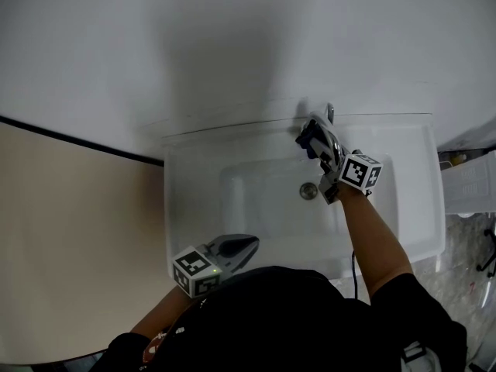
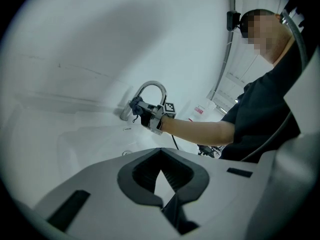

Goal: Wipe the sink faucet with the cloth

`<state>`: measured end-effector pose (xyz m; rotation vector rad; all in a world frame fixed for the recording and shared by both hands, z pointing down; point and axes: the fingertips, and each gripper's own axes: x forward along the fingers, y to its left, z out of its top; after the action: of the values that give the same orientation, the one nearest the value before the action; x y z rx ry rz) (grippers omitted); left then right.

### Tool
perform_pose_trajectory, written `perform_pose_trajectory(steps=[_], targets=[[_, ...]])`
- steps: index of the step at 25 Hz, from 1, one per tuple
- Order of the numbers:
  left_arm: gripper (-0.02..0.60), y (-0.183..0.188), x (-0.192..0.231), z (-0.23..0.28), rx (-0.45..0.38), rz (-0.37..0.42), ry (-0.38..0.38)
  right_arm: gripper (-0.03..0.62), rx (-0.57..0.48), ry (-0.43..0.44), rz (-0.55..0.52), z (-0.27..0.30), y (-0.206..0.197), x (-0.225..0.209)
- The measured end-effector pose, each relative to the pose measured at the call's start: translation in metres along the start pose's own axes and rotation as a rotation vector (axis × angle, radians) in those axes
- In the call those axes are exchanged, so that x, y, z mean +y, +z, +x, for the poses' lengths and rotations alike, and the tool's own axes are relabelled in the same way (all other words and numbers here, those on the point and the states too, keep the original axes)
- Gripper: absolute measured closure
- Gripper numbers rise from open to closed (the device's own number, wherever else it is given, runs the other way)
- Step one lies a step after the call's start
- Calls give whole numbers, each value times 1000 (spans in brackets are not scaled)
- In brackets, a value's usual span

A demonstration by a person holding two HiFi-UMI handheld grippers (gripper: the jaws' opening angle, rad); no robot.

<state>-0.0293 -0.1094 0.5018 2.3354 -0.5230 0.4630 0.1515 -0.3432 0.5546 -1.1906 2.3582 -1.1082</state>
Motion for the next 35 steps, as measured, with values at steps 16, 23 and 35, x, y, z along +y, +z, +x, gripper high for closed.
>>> perform_pose_trajectory(steps=[16, 23, 35], targets=[[589, 0, 17, -31, -126, -18, 4, 470, 399, -131, -419, -68, -100, 54], [589, 14, 43, -71, -243, -15, -19, 470, 781, -63, -1259, -6, -119, 136], [589, 28, 97, -136, -332, 11, -85, 470, 1727, -578, -1938, 54, -33, 32]])
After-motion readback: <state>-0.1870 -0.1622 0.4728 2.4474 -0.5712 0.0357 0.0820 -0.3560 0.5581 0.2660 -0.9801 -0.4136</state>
